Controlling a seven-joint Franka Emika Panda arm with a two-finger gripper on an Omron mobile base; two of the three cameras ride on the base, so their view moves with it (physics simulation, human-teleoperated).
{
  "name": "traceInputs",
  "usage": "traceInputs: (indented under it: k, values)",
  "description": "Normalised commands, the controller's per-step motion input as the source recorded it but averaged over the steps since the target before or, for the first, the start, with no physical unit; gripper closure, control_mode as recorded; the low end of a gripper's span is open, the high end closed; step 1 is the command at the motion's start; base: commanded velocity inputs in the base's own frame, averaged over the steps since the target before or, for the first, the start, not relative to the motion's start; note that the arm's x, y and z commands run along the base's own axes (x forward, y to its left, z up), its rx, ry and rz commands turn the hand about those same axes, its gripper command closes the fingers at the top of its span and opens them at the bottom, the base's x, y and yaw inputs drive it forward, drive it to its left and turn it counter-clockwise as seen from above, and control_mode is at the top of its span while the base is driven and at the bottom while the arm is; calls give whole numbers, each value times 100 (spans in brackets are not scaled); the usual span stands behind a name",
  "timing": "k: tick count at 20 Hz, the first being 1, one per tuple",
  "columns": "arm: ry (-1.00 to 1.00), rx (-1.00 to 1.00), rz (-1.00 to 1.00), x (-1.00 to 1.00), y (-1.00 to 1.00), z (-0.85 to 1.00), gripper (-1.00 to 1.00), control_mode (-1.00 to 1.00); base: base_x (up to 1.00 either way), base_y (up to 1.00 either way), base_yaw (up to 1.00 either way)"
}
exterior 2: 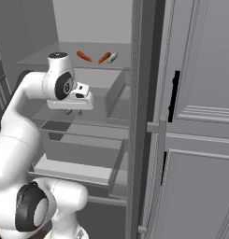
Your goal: Place one carrot and one fish in each tupperware on the nearby counter, to pack two identical lunches.
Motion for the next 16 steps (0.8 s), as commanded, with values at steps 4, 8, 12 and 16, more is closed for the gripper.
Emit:
traceInputs:
  k: [4, 8, 12, 16]
  values:
    - [-9, 0, 0, 0, 15, -39, -100, -100, 0, 0, 0]
    - [-29, 5, 0, 16, 55, -54, -100, -100, 0, 0, 0]
    - [-10, 17, 2, 35, 56, -26, -100, -100, 0, 0, 0]
    - [-1, 10, 6, 56, 66, -8, -100, -100, 0, 0, 0]
